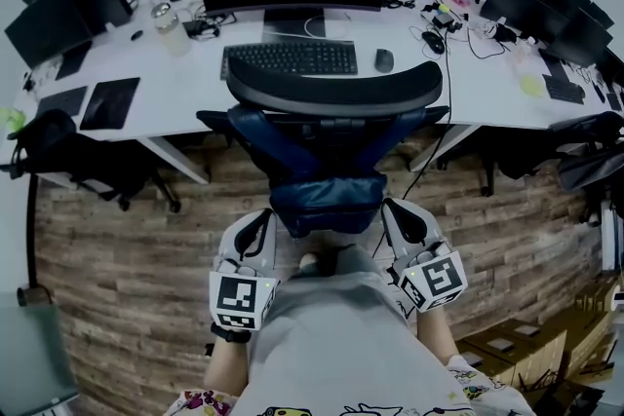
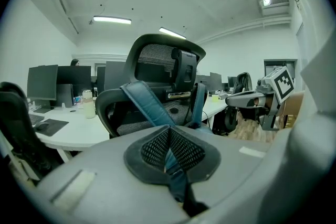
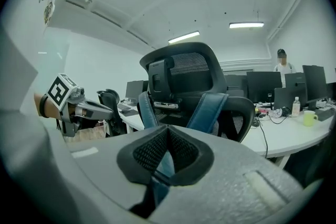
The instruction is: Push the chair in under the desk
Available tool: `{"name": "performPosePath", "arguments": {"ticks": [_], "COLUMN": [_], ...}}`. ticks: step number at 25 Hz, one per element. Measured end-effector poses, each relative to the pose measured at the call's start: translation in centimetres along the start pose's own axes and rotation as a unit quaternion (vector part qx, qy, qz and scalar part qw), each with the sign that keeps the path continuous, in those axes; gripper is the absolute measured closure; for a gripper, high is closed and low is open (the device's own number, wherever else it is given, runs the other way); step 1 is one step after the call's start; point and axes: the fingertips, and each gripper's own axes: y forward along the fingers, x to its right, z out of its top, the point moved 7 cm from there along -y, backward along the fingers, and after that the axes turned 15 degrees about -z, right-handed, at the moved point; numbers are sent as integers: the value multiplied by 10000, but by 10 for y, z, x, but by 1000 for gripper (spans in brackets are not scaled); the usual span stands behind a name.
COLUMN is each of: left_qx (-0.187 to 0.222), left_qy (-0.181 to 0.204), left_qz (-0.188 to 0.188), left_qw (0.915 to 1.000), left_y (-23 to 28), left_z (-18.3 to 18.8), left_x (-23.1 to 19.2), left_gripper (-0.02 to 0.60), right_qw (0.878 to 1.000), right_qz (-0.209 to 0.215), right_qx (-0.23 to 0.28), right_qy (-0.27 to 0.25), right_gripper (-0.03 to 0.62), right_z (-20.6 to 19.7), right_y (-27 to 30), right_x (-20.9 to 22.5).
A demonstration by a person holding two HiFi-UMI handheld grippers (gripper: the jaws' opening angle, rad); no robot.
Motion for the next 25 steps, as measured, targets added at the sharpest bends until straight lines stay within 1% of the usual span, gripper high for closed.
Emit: {"name": "performPosePath", "arguments": {"ticks": [5, 13, 21, 25], "left_qx": [106, 138, 122, 158], "left_qy": [34, 66, 64, 41], "left_qz": [64, 169, 251, 267], "left_qw": [9999, 9997, 9996, 9995], "left_y": [-2, -5, -7, -8], "left_z": [6, 9, 6, 6], "left_x": [-2, -4, -7, -8], "left_gripper": [571, 571, 571, 571], "right_qw": [9999, 9997, 9997, 9998], "right_qz": [33, 94, 60, 72], "right_qx": [85, 204, 190, 194], "right_qy": [-75, -95, -121, -38], "right_gripper": [592, 592, 592, 592], "right_z": [7, 13, 10, 11], "right_y": [3, 6, 5, 6], "right_x": [-2, -8, -7, -6]}}
